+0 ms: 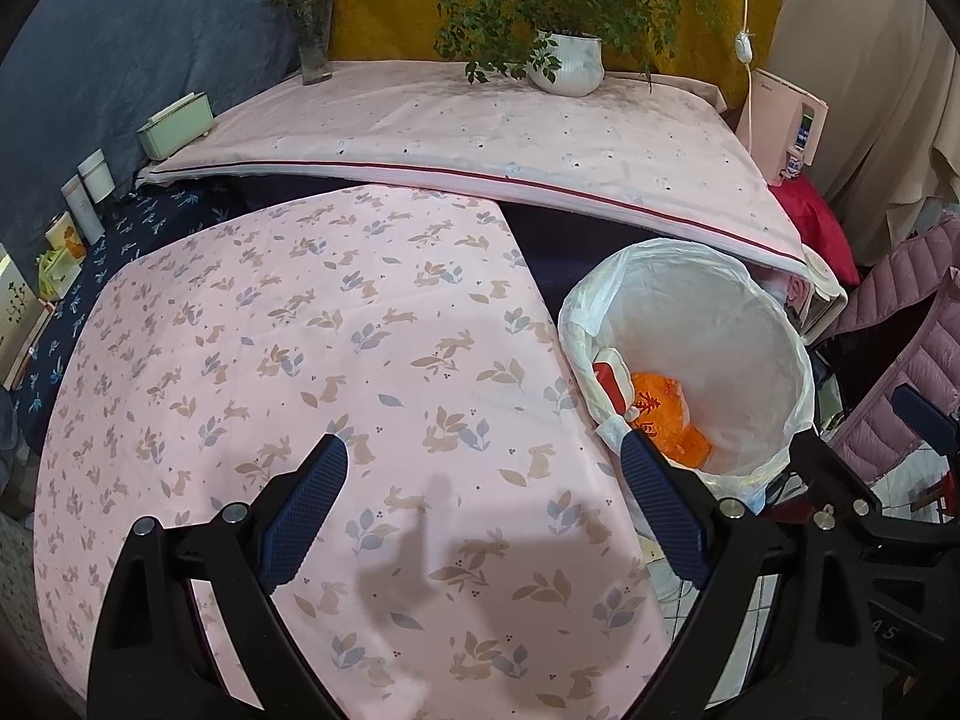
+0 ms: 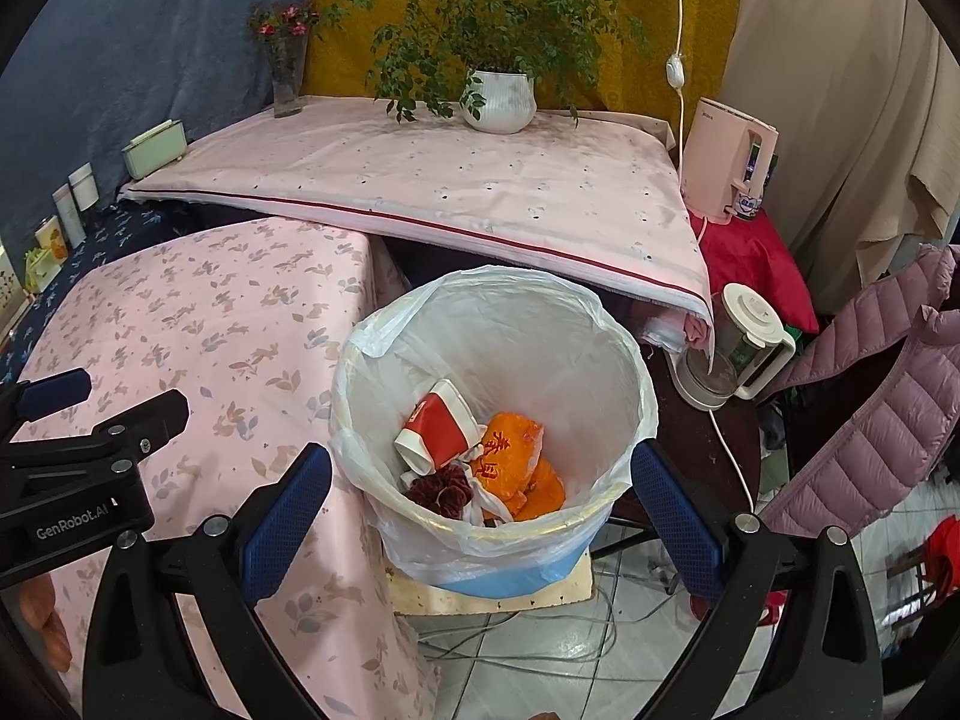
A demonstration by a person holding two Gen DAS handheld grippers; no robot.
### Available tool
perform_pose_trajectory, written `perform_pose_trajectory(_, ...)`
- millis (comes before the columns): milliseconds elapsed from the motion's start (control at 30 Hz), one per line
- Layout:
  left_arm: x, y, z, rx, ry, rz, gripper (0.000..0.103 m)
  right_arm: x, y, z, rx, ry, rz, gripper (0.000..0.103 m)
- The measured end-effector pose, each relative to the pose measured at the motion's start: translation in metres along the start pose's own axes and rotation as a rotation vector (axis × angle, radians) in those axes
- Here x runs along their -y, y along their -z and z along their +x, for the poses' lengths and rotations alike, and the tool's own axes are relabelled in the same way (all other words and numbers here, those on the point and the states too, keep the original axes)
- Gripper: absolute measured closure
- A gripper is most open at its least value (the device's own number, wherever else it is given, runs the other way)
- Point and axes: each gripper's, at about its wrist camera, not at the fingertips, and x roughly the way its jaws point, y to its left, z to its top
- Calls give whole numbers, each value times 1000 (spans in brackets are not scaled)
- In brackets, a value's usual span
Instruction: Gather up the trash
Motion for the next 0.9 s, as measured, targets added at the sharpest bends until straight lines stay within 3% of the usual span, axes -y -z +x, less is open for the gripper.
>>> perform_pose_trajectory(900,1,-2,-1,6,-6,14,15,1,1,2,0,0,-1,7)
